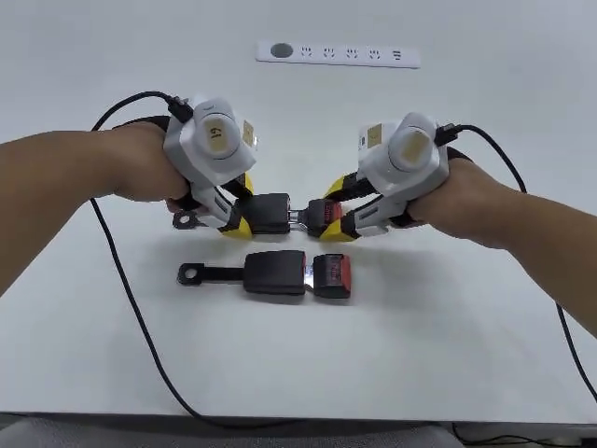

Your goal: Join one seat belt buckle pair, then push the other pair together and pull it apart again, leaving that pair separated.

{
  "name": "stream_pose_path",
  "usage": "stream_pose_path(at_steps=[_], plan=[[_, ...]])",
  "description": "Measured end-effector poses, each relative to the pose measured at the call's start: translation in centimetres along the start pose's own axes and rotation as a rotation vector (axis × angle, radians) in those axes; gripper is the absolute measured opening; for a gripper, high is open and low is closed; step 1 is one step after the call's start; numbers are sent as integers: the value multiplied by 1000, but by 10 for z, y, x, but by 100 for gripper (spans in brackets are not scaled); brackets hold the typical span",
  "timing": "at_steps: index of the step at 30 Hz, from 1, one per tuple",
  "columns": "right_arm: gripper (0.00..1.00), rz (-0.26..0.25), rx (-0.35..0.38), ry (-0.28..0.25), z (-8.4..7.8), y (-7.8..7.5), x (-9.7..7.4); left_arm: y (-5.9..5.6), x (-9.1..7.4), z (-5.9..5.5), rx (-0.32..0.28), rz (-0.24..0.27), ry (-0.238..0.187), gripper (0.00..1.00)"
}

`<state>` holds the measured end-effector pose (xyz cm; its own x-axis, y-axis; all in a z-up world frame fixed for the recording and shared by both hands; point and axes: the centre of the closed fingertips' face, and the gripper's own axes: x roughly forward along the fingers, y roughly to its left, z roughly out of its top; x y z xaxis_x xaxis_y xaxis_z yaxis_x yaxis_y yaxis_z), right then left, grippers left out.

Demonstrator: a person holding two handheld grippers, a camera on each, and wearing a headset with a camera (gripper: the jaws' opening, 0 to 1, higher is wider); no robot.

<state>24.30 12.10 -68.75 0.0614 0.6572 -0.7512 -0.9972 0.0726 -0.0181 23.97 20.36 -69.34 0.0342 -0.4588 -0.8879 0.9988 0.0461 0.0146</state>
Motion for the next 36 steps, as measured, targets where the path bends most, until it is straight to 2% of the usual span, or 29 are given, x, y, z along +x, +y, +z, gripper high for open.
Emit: stream_pose_path(at_steps=[5,11,15,17,20,29,31,36], plan=[[28,3,-9,7,7,6,0,2,0,-1,13,-8,-16,31],[28,-6,-11,-3,7,1,6,1,1,2,24,-18,0,31],[28,-12,-21,-13,13,4,7,1,0,0,21,-17,-19,31],[28,-12,-3,-22,12,0,9,2,0,1,15,-14,-22,31],[28,-10,30,-33,16,0,12,2,0,1,16,-10,-5,31],[28,-10,0,-13,19,7,10,1,-1,1,10,-9,-2,31],[28,-13,1,-12,16,3,12,2,0,1,12,-11,1,31],[29,-13,9,-13,17,4,11,2,-1,0,5,-7,-4,31]])
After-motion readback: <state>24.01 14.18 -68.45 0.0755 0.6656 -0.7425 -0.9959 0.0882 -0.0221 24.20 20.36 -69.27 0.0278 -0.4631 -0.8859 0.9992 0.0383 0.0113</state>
